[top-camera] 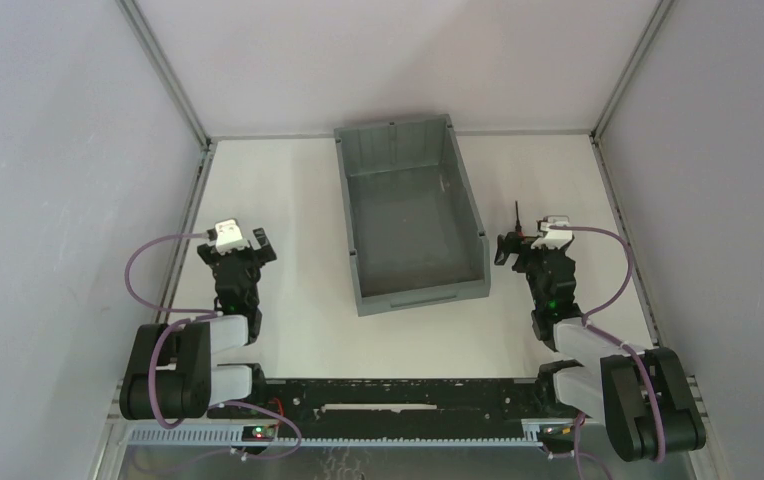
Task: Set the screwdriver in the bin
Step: Pick up the screwdriver from the center of the board.
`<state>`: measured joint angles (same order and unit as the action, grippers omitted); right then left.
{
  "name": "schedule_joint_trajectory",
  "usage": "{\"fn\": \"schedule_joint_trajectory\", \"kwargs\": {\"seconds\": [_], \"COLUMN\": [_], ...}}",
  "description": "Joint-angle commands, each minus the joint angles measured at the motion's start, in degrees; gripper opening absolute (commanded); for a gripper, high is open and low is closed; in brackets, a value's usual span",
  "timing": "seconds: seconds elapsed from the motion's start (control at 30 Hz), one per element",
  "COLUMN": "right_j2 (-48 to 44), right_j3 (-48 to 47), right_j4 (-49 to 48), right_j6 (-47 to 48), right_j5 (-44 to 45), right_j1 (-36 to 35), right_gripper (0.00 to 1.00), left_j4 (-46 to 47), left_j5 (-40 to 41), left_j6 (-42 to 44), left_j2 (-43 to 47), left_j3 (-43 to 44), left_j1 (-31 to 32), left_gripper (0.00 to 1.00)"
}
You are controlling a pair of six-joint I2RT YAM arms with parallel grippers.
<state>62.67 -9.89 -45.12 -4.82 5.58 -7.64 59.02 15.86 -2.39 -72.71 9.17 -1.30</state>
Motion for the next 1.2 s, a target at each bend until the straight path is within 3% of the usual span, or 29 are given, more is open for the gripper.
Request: {"fn": "schedule_joint_trajectory", "kwargs": {"seconds": [0.0,0.57,0.93,1.17], "right_j2": [-0.7,-1.2,-14.9,-21.1], "right_j3": [0.1,0.1,-11.6,-26.4], "right_j4": [-2.6,-2.6,21.3,39.0], "right_j6": [-0.1,0.3,-0.7,-1.1], "right_j5": [1.9,1.0,2.7,2.9], "right_j1": [-0.2,-0.3,-1.7,-1.9], "right_gripper": [1.00,1.00,1.00,0.99], "left_j4": [1.5,1.5,1.5,1.5], "left_j5": [-0.2,-0.3,-0.3,-0.2], "left_j6": [1.0,1.0,1.1,1.0], "left_j2": [0.5,0.5,0.5,0.5], "left_j3": [1.9,1.9,1.9,1.9], "left_j1": [-0.2,-0.3,-0.2,-0.3], "left_gripper": [1.00,1.00,1.00,1.00]}}
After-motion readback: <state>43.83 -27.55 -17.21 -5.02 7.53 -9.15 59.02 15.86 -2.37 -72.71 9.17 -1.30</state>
